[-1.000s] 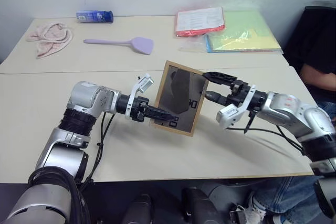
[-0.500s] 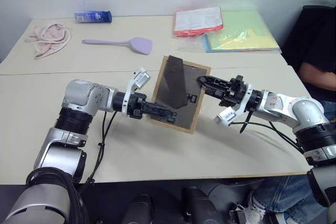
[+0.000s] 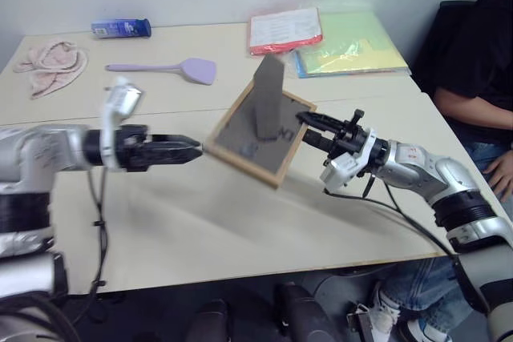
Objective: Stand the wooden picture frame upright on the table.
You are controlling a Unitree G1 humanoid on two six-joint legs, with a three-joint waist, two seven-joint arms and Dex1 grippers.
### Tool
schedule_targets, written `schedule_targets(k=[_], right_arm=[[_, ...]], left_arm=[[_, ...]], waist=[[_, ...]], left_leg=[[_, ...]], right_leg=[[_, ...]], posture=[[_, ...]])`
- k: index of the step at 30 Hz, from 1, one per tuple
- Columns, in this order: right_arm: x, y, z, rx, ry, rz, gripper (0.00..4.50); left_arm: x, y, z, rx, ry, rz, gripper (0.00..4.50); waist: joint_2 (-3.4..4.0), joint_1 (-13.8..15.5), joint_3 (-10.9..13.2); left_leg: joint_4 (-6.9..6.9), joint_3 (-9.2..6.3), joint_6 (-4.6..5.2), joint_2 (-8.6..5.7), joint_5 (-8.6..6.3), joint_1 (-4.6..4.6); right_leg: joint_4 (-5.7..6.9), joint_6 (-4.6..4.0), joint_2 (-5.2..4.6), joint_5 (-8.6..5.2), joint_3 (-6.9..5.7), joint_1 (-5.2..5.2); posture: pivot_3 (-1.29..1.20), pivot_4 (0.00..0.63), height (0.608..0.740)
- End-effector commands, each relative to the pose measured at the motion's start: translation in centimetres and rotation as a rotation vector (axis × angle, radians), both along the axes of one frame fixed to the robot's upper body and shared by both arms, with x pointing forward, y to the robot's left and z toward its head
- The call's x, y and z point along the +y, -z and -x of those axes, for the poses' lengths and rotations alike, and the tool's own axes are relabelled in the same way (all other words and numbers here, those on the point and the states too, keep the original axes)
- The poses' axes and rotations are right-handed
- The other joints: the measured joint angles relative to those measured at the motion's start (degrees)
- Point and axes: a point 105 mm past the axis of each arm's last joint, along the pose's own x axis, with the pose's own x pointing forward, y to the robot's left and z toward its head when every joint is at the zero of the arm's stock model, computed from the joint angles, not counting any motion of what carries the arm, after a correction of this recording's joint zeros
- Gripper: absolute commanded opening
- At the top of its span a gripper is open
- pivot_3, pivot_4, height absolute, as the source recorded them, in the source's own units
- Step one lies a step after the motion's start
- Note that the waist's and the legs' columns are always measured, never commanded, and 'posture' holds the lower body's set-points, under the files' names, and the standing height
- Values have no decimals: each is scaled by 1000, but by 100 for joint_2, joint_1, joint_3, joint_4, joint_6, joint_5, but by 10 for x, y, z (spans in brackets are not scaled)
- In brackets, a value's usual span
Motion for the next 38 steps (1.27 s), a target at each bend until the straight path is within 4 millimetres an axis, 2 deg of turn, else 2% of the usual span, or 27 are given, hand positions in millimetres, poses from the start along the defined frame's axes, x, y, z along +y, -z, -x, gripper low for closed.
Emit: schedule_targets(k=[1, 4, 6, 10, 13, 18, 22, 25, 27, 28, 33, 36, 38], right_arm=[[15, -4, 10, 577, -202, -323, 1238], [24, -1, 22, 871, -336, -447, 1236], [29, 11, 24, 1052, -389, -509, 1236], [30, 40, 18, 1166, -353, -525, 1236], [29, 61, 13, 1218, -315, -549, 1236], [29, 94, 16, 1293, -271, -552, 1236], [25, 103, 21, 1280, -257, -521, 2499], [15, 96, 30, 1239, -239, -469, 3492], [0, 89, 34, 1209, -186, -429, 4303], [-13, 83, 39, 1194, -161, -399, 4475], [-68, 28, 65, 1164, -96, -345, 4475], [-92, -7, 82, 1200, -105, -380, 4475], [-98, -22, 96, 1228, -128, -374, 4475]], left_arm=[[-2, -3, 13, -214, 21, -112, 4500], [-5, 11, 8, -299, -20, -161, 4500], [-10, 19, 1, -349, -62, -172, 4500], [-16, 20, -3, -374, -74, -151, 4500], [-19, 17, -5, -373, -77, -129, 4500], [-23, 17, -5, -367, -57, -142, 4500], [-23, 18, -5, -356, -50, -143, 4500], [-24, 21, -7, -326, -41, -137, 4500], [-24, 24, -9, -309, -40, -137, 4500], [-23, 25, -10, -306, -39, -138, 4500], [-22, 26, -16, -324, -30, -146, 4500], [-20, 23, -22, -343, -34, -141, 4500], [-18, 20, -29, -367, -44, -142, 4500]], waist=[[4, 62, 1], [8, 169, 3], [8, 253, 3], [3, 383, 1], [2, 389, 0], [5, 355, -1], [4, 362, -1], [3, 384, -2], [3, 386, -2], [4, 398, -1], [7, 423, 1], [6, 388, 1], [9, 397, 3]], left_leg=[[2, 0, 3, -2, -2, 0], [7, -4, 9, -12, -5, -1], [9, -6, 11, -12, -6, 0], [9, -4, 13, -15, -8, -2], [9, -2, 15, -20, -9, -2], [8, 2, 14, -19, -9, 0], [5, 2, 14, -18, -9, 1], [7, 3, 14, -20, -9, 2], [7, 0, 14, -20, -9, 0], [7, 1, 14, -21, -9, 0], [9, 1, 17, -26, -10, -2], [6, 2, 19, -19, -12, 4], [4, 2, 22, -19, -13, 3]], right_leg=[[-1, 0, -4, 0, 0, 4], [4, 0, -14, 0, -1, 6], [6, 0, -14, 0, -3, 6], [7, 0, -14, 0, -3, 1], [7, 0, -18, 0, -2, 1], [13, 1, -14, 0, 0, -4], [12, 1, -14, 0, 0, -4], [13, 1, -15, 0, 1, -2], [12, 1, -16, 0, -1, -2], [11, 1, -16, 0, 0, -2], [4, 1, -19, 0, 0, -1], [0, 1, -13, 0, 1, 0], [0, 1, -12, 0, 1, -1]], posture=[[0, 150, 740], [0, 150, 740], [0, 150, 740], [0, 150, 740], [0, 150, 740], [0, 150, 740], [0, 150, 740], [0, 150, 740], [0, 150, 740], [0, 150, 740], [0, 150, 740], [0, 150, 740], [0, 150, 740]])
